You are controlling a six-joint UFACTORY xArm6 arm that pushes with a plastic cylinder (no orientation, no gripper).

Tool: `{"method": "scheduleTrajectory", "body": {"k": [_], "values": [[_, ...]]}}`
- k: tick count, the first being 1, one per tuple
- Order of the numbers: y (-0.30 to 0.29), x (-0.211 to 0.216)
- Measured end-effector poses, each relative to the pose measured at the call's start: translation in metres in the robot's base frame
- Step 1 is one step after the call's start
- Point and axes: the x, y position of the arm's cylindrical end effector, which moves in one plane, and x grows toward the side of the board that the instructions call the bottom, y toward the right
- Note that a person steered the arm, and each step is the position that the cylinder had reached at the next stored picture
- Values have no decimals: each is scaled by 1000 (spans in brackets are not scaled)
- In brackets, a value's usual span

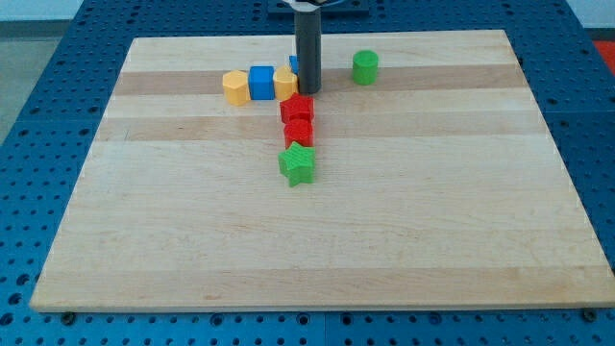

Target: Push group of blocks towards left a little

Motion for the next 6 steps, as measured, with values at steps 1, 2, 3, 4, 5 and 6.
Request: {"method": "scheduleTrajectory", "body": {"k": [1, 2, 3, 4, 5, 6], "values": [[-20, 0], [-39, 0], [-56, 0], [-72, 0], [-84, 0], [-79, -39]]}}
